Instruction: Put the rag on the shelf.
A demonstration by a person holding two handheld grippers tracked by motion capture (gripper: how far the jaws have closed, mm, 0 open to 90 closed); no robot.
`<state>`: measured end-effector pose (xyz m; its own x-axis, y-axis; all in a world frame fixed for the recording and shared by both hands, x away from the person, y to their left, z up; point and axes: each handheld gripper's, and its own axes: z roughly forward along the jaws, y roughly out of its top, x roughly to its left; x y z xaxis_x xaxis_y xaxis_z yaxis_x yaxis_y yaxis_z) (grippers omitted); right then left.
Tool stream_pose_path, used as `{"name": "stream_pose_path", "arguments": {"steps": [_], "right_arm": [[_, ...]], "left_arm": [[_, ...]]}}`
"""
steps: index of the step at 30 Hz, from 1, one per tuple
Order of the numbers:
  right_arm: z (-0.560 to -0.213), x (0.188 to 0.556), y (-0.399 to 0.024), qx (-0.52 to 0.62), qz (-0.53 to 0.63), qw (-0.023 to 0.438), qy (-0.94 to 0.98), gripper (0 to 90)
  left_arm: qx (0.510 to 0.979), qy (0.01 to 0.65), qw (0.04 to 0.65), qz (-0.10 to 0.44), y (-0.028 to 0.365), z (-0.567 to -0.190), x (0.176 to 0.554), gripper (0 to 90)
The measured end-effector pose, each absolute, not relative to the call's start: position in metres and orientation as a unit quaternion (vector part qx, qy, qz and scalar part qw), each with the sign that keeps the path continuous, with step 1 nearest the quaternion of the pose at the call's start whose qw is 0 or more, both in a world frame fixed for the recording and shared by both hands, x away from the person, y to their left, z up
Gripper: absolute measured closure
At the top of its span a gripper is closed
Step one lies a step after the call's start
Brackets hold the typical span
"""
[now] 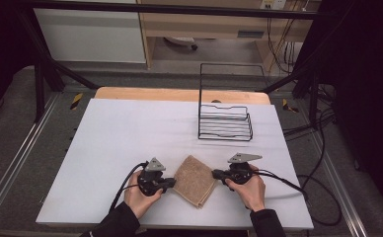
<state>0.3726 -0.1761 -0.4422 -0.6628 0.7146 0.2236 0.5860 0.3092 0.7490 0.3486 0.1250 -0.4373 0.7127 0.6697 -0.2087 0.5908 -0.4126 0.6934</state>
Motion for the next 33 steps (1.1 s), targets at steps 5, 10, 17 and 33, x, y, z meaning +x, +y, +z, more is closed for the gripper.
{"name": "stream_pose_path", "arguments": {"steps": [5,10,17,33], "right_arm": [[-0.442,0.387,-0.165,0.372,0.419,0.093,0.823,86.7],[-0.45,0.393,-0.161,0.367,0.414,0.097,0.827,86.2],[-0.45,0.392,-0.163,0.355,0.421,0.11,0.827,77.2],[-0.44,0.376,-0.206,0.396,0.456,0.128,0.787,22.4]], "left_arm": [[0.832,0.391,0.389,0.059,0.123,-0.438,0.34,85.3],[0.828,0.399,0.389,0.066,0.122,-0.443,0.335,84.4],[0.827,0.397,0.392,0.072,0.127,-0.44,0.339,74.5],[0.829,0.379,0.403,0.079,0.131,-0.42,0.38,20.3]]}}
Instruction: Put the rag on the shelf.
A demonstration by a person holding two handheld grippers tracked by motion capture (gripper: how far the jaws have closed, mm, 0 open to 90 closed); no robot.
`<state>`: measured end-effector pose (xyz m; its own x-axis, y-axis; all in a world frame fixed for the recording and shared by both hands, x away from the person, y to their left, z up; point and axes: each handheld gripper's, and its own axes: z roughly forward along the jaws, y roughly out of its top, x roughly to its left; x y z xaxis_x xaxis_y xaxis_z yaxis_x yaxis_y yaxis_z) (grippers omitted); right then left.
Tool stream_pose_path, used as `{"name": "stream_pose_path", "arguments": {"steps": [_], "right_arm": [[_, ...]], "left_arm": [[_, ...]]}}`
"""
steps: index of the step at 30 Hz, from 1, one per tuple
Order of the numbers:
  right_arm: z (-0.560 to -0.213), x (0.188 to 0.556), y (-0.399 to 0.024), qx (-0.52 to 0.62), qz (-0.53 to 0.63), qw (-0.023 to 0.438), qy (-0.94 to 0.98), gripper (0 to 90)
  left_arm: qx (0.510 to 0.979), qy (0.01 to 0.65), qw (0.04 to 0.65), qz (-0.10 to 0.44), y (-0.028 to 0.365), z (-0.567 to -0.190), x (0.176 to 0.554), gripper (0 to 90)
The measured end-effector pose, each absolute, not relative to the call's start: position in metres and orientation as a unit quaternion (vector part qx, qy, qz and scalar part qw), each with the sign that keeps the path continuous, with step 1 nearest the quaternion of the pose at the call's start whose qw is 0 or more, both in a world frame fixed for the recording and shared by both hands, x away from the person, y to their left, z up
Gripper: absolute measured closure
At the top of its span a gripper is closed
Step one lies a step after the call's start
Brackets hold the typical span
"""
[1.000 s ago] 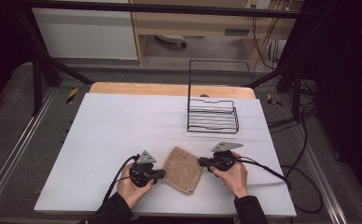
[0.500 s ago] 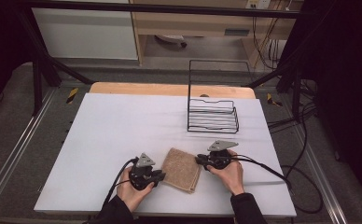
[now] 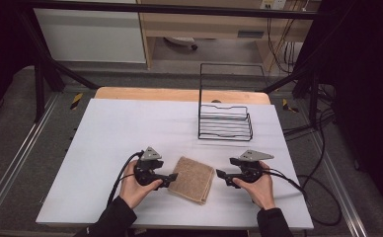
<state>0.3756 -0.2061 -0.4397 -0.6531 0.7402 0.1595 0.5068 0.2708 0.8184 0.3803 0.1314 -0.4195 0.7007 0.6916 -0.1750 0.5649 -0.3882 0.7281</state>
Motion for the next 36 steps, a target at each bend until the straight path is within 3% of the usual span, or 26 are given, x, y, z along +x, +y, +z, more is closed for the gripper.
{"name": "stream_pose_path", "arguments": {"steps": [6,16,23,28,36], "right_arm": [[-0.441,0.377,-0.209,0.412,0.434,0.129,0.791,9.4],[-0.445,0.376,-0.207,0.421,0.411,0.134,0.798,8.0],[-0.444,0.376,-0.207,0.423,0.415,0.135,0.794,7.7],[-0.443,0.376,-0.207,0.426,0.419,0.131,0.791,7.9],[-0.442,0.376,-0.207,0.427,0.423,0.13,0.788,7.7]], "left_arm": [[0.832,0.384,0.393,0.081,0.128,-0.421,0.398,11.6],[0.837,0.394,0.367,0.101,0.114,-0.429,0.423,7.7],[0.833,0.401,0.368,0.094,0.107,-0.437,0.437,23.5],[0.831,0.405,0.372,0.079,0.1,-0.44,0.442,39.7],[0.839,0.395,0.369,0.065,0.092,-0.444,0.443,56.2]]}}
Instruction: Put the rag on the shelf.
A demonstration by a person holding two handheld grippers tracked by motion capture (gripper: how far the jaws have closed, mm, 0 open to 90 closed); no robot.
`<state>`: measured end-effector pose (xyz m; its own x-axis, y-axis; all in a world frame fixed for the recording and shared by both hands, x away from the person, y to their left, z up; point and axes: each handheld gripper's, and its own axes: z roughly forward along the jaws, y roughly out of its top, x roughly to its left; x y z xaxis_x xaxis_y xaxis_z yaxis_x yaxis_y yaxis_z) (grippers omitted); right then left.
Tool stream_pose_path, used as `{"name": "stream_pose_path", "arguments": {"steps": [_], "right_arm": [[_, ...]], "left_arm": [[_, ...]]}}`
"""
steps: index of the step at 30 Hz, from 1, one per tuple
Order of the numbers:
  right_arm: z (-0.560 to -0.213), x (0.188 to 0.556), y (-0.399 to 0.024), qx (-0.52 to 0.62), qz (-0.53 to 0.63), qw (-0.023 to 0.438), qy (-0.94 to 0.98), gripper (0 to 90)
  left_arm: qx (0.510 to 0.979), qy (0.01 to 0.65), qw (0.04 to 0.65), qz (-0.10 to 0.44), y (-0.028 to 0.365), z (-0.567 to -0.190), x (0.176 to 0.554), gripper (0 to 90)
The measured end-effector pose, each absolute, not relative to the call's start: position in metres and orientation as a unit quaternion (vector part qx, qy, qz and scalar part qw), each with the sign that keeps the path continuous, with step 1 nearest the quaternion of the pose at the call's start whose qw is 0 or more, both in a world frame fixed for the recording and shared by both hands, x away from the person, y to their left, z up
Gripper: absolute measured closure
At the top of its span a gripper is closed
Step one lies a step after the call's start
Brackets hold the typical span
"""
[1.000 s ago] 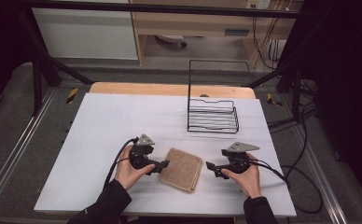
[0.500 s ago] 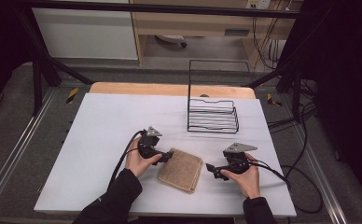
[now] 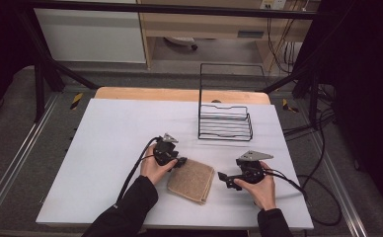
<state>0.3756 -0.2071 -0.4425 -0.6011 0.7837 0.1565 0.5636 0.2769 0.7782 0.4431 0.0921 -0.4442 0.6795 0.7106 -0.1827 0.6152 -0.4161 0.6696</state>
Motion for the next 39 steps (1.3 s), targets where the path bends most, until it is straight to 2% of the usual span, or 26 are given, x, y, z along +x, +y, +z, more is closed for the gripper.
{"name": "stream_pose_path", "arguments": {"steps": [5,6,11,20,31,37,39], "right_arm": [[-0.443,0.376,-0.206,0.426,0.425,0.128,0.788,8.6],[-0.443,0.376,-0.206,0.428,0.427,0.127,0.786,8.7],[-0.444,0.377,-0.205,0.43,0.428,0.124,0.785,9.8],[-0.444,0.381,-0.198,0.44,0.433,0.116,0.778,13.7],[-0.446,0.392,-0.173,0.437,0.421,0.125,0.785,29.3],[-0.452,0.394,-0.168,0.456,0.414,0.112,0.78,41.8],[-0.452,0.394,-0.167,0.457,0.413,0.112,0.779,43.5]], "left_arm": [[0.843,0.39,0.367,0.048,0.091,-0.445,0.443,68.6],[0.843,0.389,0.369,0.043,0.091,-0.445,0.442,75.0],[0.846,0.39,0.362,0.039,0.089,-0.445,0.441,79.1],[0.851,0.384,0.353,0.058,0.085,-0.444,0.437,80.3],[0.852,0.377,0.357,0.063,0.085,-0.446,0.436,80.6],[0.852,0.374,0.361,0.066,0.086,-0.447,0.435,80.6],[0.852,0.373,0.361,0.067,0.086,-0.447,0.435,80.6]]}}
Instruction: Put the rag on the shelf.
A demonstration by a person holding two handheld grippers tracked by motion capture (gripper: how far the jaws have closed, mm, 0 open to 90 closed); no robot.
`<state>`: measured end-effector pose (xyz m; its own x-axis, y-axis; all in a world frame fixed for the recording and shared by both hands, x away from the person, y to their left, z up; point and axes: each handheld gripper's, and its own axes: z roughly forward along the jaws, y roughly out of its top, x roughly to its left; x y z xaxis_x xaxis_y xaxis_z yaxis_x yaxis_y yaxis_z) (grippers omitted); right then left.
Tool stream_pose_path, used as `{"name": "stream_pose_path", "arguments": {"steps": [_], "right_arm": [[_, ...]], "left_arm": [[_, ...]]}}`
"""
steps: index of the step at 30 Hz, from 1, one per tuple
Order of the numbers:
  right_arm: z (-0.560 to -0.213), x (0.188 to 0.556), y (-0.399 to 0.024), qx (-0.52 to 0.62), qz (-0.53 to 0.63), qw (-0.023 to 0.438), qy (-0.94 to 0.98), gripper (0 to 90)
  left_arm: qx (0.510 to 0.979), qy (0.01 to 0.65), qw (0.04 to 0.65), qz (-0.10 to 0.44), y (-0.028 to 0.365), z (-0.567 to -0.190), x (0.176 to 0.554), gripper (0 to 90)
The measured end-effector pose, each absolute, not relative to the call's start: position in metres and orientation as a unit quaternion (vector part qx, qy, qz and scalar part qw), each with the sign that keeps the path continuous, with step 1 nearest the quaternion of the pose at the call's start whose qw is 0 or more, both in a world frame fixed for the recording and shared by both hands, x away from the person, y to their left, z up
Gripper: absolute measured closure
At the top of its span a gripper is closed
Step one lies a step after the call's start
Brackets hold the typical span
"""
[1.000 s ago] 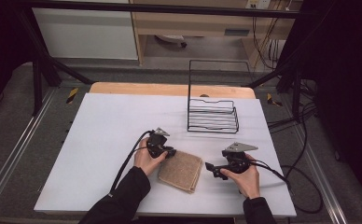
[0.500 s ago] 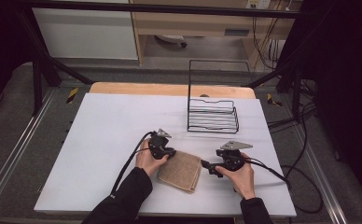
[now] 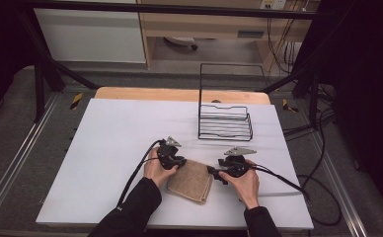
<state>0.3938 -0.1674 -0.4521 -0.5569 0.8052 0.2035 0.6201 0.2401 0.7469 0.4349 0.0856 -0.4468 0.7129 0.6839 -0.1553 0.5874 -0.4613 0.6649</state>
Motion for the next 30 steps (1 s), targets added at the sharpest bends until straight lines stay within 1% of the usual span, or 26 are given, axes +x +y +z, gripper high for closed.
{"name": "stream_pose_path", "arguments": {"steps": [5,6,16,20,27,30], "right_arm": [[-0.4538,0.3927,-0.1656,0.462,0.414,0.103,0.778,52.8],[-0.4542,0.3921,-0.165,0.466,0.411,0.095,0.778,53.8],[-0.4568,0.3873,-0.1611,0.482,0.413,0.08,0.768,67.3],[-0.4577,0.3864,-0.1599,0.487,0.414,0.078,0.765,71.8],[-0.4573,0.3877,-0.1587,0.504,0.413,0.058,0.756,79.5],[-0.4575,0.3879,-0.1585,0.506,0.413,0.056,0.755,80.6]], "left_arm": [[0.852,0.371,0.363,0.068,0.0857,-0.4472,0.4346,80.6],[0.851,0.371,0.365,0.068,0.0858,-0.4475,0.4344,80.6],[0.851,0.368,0.369,0.069,0.0872,-0.4484,0.4343,80.6],[0.851,0.367,0.369,0.068,0.0875,-0.4485,0.4342,80.6],[0.85,0.366,0.373,0.067,0.0885,-0.4494,0.4343,80.6],[0.85,0.365,0.374,0.068,0.0887,-0.4495,0.4344,80.6]]}}
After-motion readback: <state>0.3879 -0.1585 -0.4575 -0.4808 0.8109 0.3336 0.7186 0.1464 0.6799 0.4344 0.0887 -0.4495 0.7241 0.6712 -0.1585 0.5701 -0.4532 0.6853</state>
